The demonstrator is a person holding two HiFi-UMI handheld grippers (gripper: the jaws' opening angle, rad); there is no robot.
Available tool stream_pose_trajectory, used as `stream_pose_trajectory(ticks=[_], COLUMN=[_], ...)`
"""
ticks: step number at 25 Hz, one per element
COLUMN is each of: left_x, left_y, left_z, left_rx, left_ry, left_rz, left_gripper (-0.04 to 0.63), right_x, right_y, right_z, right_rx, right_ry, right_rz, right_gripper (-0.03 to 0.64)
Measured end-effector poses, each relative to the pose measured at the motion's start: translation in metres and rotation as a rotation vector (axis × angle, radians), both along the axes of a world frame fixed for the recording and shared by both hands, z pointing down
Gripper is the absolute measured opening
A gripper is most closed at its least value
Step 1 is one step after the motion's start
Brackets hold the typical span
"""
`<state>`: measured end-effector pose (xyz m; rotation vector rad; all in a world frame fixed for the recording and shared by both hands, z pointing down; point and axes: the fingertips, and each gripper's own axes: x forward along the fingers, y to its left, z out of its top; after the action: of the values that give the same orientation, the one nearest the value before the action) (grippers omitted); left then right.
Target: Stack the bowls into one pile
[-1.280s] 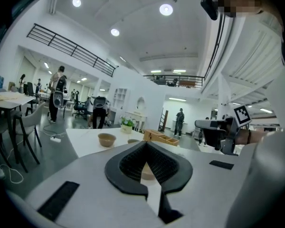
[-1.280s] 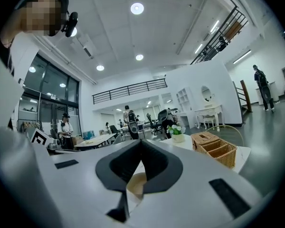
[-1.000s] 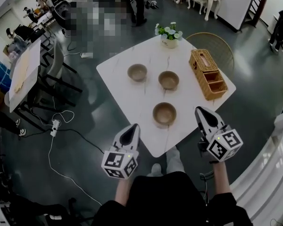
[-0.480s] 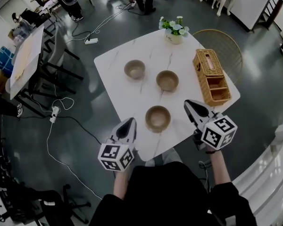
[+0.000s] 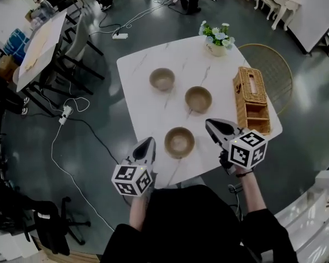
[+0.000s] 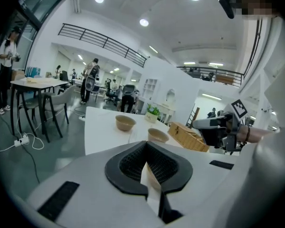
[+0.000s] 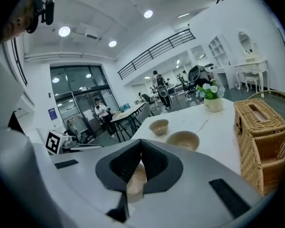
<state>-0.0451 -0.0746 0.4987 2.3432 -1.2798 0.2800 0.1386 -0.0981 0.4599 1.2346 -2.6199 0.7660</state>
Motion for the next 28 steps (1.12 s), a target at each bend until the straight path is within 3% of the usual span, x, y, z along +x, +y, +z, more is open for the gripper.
stream_pose_trajectory(ticks=[8, 14, 28], left_x=[-0.005, -0.004, 0.000], left_y=[-0.004, -0.013, -0.032], left_z=[0.015, 0.026, 0.060], left_rx=[-0.047, -0.086, -0.187], left_ry=[0.000, 0.010, 0.031], left_rz=[-0.054, -0.037, 0.031], left_gripper=[0.015, 0.014, 0.014], right_x=[-0.020, -0.034, -0.060], right_y=[-0.020, -0.029, -0.031], right_z=[0.025, 0.049, 0.102], right_rx=[-0.068, -0.137, -0.312], right_ry=[0.011, 0.055, 0.078], right_rz=[-0.117, -0.173, -0.213], right_gripper=[0.015, 0.018, 0.127])
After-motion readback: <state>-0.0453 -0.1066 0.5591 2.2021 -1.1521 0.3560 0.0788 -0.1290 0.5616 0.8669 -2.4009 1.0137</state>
